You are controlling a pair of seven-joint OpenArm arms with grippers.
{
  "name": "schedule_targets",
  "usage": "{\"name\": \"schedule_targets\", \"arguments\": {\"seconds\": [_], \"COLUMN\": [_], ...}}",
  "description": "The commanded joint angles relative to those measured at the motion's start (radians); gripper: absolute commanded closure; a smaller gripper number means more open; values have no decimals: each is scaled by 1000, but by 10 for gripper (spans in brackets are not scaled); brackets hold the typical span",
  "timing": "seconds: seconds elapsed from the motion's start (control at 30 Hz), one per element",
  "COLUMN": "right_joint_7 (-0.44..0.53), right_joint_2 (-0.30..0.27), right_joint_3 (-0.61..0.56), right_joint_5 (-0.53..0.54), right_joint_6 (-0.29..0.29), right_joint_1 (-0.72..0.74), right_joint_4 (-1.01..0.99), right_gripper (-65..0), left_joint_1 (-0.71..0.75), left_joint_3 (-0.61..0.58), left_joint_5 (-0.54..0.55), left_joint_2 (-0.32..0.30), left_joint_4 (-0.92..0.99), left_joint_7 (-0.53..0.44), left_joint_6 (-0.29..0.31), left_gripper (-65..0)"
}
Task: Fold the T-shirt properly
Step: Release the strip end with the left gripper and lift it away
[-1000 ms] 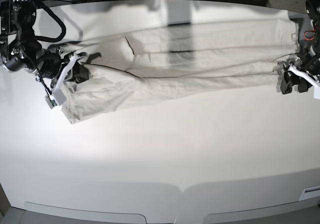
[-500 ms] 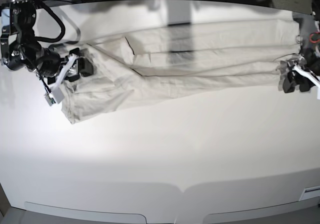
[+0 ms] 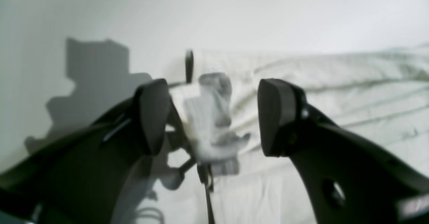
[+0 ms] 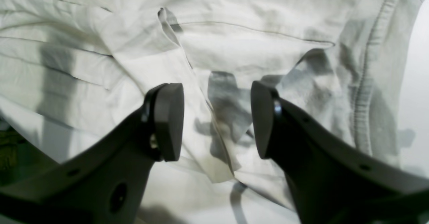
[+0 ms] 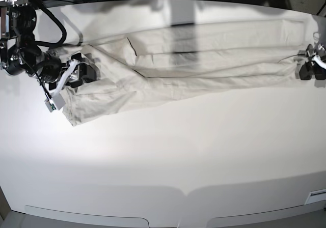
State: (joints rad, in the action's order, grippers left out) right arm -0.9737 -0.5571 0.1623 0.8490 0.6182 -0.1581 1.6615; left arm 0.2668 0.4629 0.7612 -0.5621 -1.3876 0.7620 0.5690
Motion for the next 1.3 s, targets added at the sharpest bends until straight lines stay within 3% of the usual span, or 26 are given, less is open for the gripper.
{"name": "schedule_targets", "arguments": {"seconds": [0.0,0.13,0.4,0.57,0.67,0.87,1.27], "right_joint_7": [13,13,19,34,32,33,28], "right_joint_2": [-16,-16,-16,-16,-16,-16,-16], "right_joint_3": [8,8,8,8,8,8,8], "right_joint_5": [20,20,27,39,75,76,75], "right_joint_6": [8,13,15,15,16,18,18], "right_joint_1": [11,11,11,11,11,11,11], "right_joint_4": [15,15,15,15,15,15,15], "right_gripper": [-322,-322,-322,-322,-322,-322,-322], "left_joint_1": [5,43,85,82,79,77,16], "left_joint_3": [10,20,137,145,145,145,144], "left_joint_5": [19,18,122,266,325,503,431], "left_joint_2": [-23,-23,24,40,52,59,200], "left_joint_4": [-13,-13,47,201,276,344,344], "left_joint_7": [-20,-29,-27,5,9,92,132], "left_joint_6": [-15,-69,-68,69,122,129,129], "left_gripper": [-408,-408,-408,-408,-408,-407,-395]}}
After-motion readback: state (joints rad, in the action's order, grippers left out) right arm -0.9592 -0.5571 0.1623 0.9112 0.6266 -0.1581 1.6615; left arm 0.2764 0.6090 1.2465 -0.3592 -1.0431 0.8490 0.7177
